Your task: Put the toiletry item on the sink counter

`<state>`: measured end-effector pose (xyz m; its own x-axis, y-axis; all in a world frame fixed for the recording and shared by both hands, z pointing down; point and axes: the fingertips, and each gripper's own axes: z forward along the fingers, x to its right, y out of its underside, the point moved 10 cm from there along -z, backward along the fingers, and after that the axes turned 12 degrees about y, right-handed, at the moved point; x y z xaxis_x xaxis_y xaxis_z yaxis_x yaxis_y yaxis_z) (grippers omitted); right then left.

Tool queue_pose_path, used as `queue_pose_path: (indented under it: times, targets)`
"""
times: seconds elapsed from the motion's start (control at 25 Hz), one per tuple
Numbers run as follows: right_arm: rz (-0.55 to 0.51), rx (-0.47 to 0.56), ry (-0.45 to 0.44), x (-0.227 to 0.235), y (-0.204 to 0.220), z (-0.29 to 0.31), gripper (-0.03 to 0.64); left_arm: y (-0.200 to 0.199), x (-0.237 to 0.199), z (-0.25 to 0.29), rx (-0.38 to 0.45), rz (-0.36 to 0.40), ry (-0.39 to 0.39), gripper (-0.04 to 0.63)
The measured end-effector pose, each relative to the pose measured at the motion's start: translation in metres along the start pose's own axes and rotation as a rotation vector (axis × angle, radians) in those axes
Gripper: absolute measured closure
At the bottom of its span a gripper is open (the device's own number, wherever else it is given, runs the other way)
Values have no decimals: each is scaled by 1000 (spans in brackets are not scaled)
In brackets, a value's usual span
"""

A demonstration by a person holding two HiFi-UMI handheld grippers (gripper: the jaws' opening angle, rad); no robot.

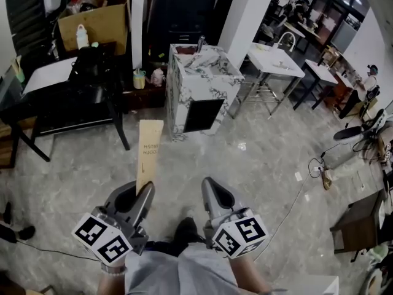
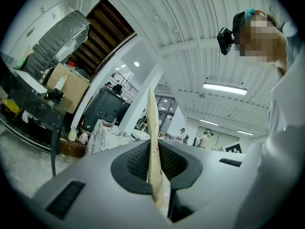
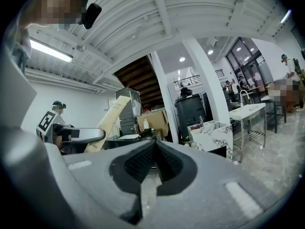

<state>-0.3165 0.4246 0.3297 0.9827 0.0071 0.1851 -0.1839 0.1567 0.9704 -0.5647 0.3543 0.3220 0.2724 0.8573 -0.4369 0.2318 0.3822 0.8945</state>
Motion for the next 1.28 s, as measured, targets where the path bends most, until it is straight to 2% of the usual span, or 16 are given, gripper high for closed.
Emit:
queue_pose_path:
  times: [0.6, 1.28]
  targets:
    - [31, -27, -29, 45, -12, 59, 618, -9, -35, 61, -1, -4, -30, 563]
    - [40, -33, -48, 149, -52, 135, 618, -27, -64, 189, -5, 14, -40, 563]
